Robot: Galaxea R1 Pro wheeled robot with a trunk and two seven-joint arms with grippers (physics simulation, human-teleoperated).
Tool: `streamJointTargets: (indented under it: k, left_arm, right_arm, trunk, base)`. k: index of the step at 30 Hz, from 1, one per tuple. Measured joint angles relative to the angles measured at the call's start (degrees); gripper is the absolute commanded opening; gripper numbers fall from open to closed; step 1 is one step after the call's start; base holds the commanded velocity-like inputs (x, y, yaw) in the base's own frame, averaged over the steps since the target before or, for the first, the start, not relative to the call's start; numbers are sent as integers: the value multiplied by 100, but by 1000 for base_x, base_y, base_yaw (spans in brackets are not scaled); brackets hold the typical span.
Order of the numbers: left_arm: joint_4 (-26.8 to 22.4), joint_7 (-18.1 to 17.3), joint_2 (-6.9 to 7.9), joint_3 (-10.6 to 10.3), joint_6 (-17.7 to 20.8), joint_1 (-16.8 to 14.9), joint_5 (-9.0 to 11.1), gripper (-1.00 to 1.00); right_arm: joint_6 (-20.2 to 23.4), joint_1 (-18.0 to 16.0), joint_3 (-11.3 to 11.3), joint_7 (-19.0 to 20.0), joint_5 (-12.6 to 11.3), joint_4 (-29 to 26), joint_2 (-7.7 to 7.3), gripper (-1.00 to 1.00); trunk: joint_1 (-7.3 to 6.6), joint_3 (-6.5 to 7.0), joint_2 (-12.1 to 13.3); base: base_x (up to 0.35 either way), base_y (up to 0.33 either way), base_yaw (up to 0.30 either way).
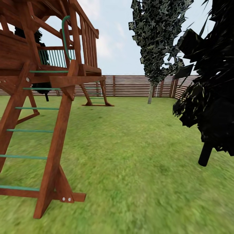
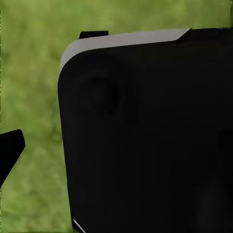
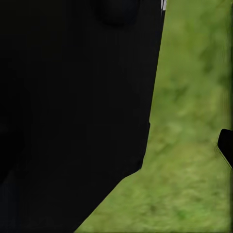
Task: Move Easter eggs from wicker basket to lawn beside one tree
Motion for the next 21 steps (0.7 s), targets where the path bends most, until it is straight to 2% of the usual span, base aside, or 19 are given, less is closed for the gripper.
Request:
streamJointTargets:
  k: [21]
  left_arm:
    - [0,0,0,0,0,-1,0,100]
  right_arm:
    - [0,0,0,0,0,0,0,100]
  trunk:
    - [0,0,0]
  base:
    - [313,-2,0]
